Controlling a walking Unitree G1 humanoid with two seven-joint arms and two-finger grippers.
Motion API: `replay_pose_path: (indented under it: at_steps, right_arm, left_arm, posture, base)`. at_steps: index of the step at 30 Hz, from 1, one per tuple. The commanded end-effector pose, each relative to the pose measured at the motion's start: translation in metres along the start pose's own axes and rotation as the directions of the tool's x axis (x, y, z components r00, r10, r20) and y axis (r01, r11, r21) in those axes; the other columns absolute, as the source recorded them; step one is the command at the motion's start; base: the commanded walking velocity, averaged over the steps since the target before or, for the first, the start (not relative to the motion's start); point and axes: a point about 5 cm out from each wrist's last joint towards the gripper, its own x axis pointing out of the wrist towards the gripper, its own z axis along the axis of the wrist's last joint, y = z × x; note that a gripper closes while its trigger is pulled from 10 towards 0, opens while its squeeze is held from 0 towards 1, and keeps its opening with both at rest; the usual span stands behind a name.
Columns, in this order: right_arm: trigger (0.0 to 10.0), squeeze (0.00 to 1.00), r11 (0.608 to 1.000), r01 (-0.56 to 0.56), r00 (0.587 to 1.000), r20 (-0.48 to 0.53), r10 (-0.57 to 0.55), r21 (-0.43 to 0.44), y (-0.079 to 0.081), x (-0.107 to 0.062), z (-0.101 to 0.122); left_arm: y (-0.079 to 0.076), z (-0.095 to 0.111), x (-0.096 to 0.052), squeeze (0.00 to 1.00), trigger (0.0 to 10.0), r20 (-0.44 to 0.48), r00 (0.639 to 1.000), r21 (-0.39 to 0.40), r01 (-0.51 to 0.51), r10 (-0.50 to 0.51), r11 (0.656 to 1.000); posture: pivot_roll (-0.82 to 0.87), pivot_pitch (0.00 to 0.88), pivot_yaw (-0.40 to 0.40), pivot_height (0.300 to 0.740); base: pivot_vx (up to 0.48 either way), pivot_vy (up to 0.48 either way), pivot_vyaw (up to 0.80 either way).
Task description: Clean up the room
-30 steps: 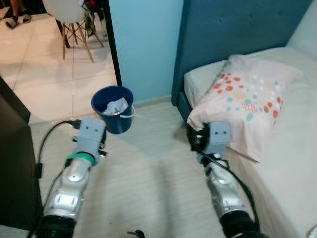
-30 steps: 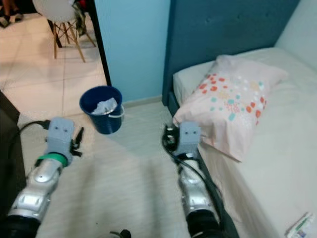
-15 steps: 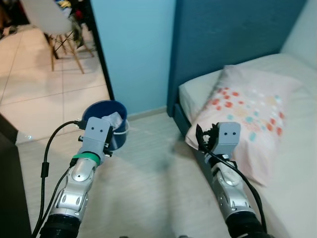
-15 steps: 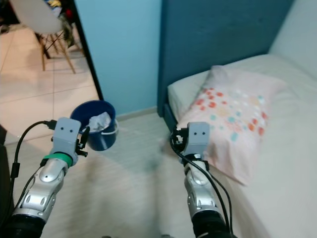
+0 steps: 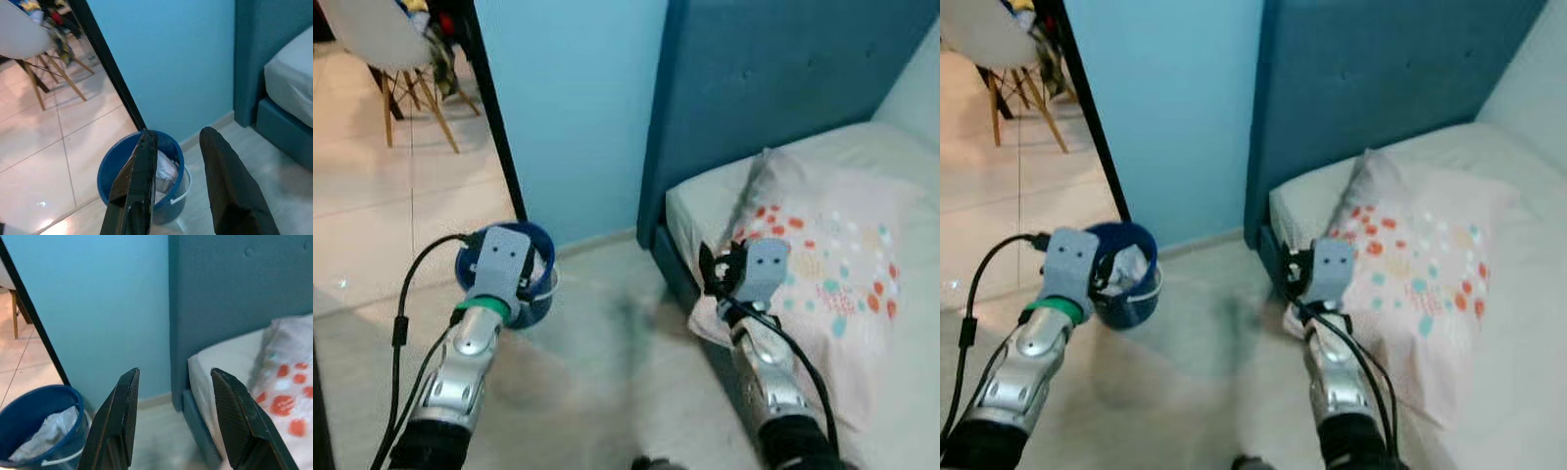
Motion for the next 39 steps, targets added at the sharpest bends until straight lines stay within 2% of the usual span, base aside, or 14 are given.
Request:
replay_pose_path:
  at_steps: [1, 26, 29, 39]
  right_arm:
    - [10.0, 0.0, 1.0, 0.01, 1.0, -0.029, -0.009, 0.007, -0.0032, -0.0042, -0.0067]
    - [10.0, 0.0, 1.0, 0.022, 0.999, -0.024, -0.021, 0.01, -0.0032, -0.0025, -0.0062]
    - [10.0, 0.0, 1.0, 0.024, 0.999, -0.026, -0.024, 0.011, -0.004, -0.0027, -0.0065]
    - [10.0, 0.0, 0.999, 0.029, 0.999, -0.022, -0.028, 0.024, -0.0045, -0.0014, -0.0055]
  left_arm:
    - [-0.0015, -0.0029, -0.0005, 0.0, 10.0, -0.011, 1.0, 0.006, 0.006, -0.006, 1.0]
    - [-0.0017, -0.0034, -0.0005, 0.0, 10.0, -0.011, 1.0, 0.011, 0.02, -0.02, 1.0]
    - [-0.0025, -0.0044, -0.0002, 0.0, 10.0, -0.022, 1.0, 0.003, 0.022, -0.022, 1.0]
    - [-0.0089, -0.0006, 0.0002, 0.0, 10.0, -0.012, 0.998, -0.032, 0.06, -0.061, 0.998]
  posture:
    - [0.01, 0.047, 0.087, 0.74]
    - [0.02, 0.045, 0.096, 0.74]
    - [0.02, 0.045, 0.096, 0.74]
    - [0.02, 0.042, 0.098, 0.74]
  base:
    - [0.465, 0.0, -0.43]
    - [0.464, 0.0, -0.02]
    - [0.337, 0.0, -0.68]
    - [0.0, 0.0, -0.78]
